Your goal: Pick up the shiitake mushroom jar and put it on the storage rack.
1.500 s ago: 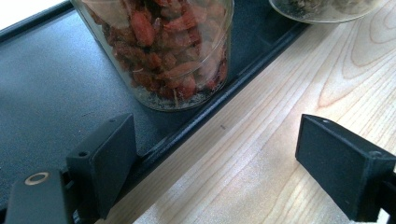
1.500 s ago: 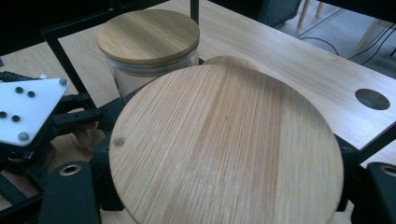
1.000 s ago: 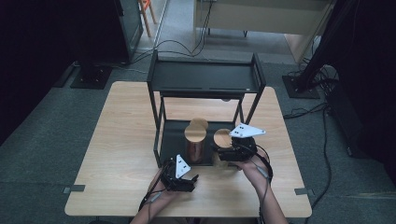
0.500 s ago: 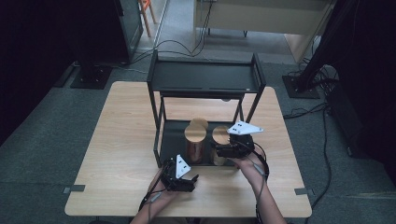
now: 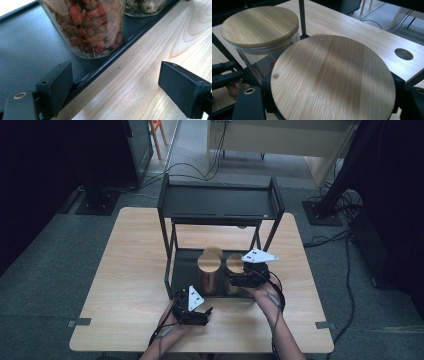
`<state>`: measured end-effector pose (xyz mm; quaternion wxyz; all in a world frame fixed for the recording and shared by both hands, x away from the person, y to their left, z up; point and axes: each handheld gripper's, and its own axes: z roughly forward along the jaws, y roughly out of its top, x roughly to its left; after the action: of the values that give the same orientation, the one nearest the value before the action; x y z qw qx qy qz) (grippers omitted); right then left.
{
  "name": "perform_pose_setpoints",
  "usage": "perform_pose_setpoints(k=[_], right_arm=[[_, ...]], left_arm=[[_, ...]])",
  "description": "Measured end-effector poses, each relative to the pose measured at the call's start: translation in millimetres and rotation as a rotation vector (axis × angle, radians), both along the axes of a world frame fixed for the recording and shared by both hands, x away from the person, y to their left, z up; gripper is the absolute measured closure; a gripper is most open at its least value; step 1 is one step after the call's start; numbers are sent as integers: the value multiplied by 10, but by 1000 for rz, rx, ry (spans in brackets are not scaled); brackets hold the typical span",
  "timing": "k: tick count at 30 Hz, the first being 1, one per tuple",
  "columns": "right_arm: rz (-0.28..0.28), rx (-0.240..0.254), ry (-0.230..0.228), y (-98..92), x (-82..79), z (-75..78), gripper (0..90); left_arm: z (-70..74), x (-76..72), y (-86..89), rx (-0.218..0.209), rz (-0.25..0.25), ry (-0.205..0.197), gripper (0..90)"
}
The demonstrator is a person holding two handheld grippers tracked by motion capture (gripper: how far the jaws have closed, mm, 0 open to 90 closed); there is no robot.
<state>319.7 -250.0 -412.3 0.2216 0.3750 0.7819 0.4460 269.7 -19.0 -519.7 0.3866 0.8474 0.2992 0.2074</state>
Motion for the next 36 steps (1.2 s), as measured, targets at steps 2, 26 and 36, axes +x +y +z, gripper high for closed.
perform_pose_setpoints(k=[2, 26, 36], right_arm=[[0, 1, -4, 2, 0, -1, 248], [-11, 21, 18, -29, -1, -6, 219], [-13, 21, 15, -71, -63, 27, 217]], left_arm=[[0, 0, 0, 0, 0, 0, 128], [-2, -2, -8, 10, -4, 1, 128], [-3, -5, -13, 10, -2, -1, 128]])
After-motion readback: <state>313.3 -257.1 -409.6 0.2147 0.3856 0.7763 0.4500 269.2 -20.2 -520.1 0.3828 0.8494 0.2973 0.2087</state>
